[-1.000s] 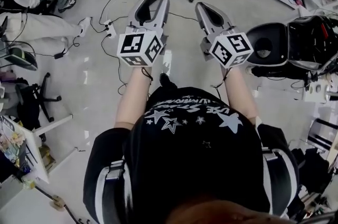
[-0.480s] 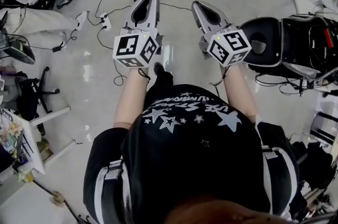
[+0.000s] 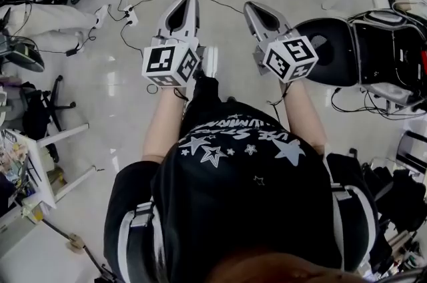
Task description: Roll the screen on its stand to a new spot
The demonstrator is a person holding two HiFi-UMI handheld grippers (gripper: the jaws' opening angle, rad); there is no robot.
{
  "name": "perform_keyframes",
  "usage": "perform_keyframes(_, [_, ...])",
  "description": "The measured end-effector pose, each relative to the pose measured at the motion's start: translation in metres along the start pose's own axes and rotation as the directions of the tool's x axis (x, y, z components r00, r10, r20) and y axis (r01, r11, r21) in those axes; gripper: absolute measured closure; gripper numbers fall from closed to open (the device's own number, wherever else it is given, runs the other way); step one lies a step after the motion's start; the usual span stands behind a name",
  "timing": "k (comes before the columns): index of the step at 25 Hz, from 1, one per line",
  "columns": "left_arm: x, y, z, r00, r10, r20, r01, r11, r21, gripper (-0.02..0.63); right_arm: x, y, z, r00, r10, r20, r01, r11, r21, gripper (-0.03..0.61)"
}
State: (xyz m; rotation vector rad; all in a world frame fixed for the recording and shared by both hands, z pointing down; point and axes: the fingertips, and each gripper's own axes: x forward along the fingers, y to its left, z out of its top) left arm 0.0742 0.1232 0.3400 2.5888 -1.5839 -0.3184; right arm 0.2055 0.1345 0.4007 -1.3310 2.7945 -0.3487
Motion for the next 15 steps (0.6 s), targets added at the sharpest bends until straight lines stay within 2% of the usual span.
perform_keyframes(8, [-0.025, -0.024, -0.006, 1.0, 0.009, -0.001, -0.009, 0.999, 0.036, 0.591, -0.021, 0.019, -0.016, 0.997, 0.081, 0.02, -0.081, 0.997, 0.013, 0.572])
perform_keyframes(15, [-0.038, -0.032, 0.015, 1.0, 0.012, 0.01, -0.012, 0.999, 0.049, 0.592, -0.021, 0.036, -0.004, 0.995, 0.101, 0.003, -0.101, 0.995, 0.0, 0.572])
